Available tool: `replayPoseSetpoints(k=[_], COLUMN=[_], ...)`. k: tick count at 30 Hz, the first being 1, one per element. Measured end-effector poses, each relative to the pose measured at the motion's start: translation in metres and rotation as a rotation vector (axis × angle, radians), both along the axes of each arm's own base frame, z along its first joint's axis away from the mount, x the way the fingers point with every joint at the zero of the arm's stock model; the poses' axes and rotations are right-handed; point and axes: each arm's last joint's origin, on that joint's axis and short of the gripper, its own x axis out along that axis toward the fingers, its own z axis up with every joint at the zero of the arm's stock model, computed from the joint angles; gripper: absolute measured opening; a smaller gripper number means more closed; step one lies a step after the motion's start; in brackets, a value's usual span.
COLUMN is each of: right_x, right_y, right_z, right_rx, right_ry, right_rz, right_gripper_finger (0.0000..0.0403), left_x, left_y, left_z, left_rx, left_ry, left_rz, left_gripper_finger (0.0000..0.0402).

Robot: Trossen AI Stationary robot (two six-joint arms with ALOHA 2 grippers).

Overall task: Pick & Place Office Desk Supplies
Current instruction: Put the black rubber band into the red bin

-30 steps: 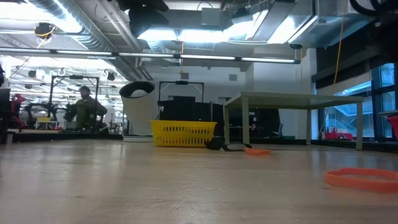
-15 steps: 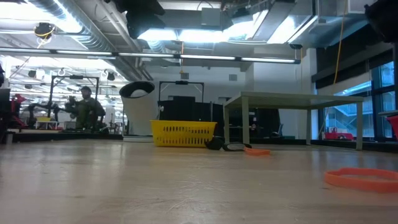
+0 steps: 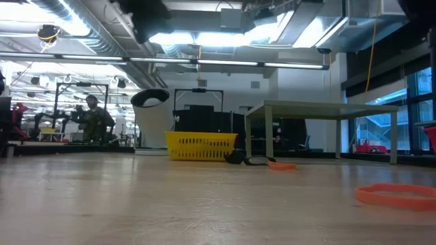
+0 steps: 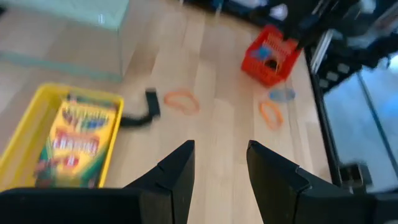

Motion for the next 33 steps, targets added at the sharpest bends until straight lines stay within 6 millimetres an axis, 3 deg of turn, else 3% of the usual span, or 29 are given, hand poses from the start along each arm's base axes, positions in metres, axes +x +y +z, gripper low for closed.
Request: replayPoseSetpoints(k=[4,6,12,16,20,23,27,33], right_x=[0.018,0.030,0.077,0.105,0.123,0.130,0.139,0.159], right_y=[-0.005,-0.017,-0.083,-0.132,-0.165,-0.177,-0.177,-0.176], right_z=[0.034,0.039,0.021,0.014,-0.003,-0.024,-0.045,-0.050], right_rx=[-0.100,-0.169,-0.307,-0.356,-0.338,-0.291,-0.329,-0.460], right_ry=[-0.174,-0.214,-0.165,-0.205,-0.185,-0.130,-0.071,-0.105], right_rz=[0.035,0.110,0.278,0.324,0.463,0.632,0.881,1.088], right_gripper_finger=[0.0162,0.0158,0.0147,0.0145,0.0145,0.0145,0.0145,0.0145], left_x=[-0.019,-0.029,-0.065,-0.092,-0.110,-0.115,-0.116,-0.116], left_y=[0.004,0.006,0.004,0.003,0.003,0.004,0.004,0.004], left_z=[0.014,0.024,0.055,0.065,0.069,0.071,0.071,0.071], left_rx=[0.011,0.009,0.004,0.002,0.026,0.037,0.024,-0.001], left_ry=[0.037,0.014,-0.167,-0.247,-0.295,-0.311,-0.315,-0.311], left_rz=[-0.001,0.017,0.069,0.136,0.219,0.259,0.269,0.283], left_gripper_finger=[0.0141,0.0141,0.0141,0.0141,0.0141,0.0141,0.0141,0.0141])
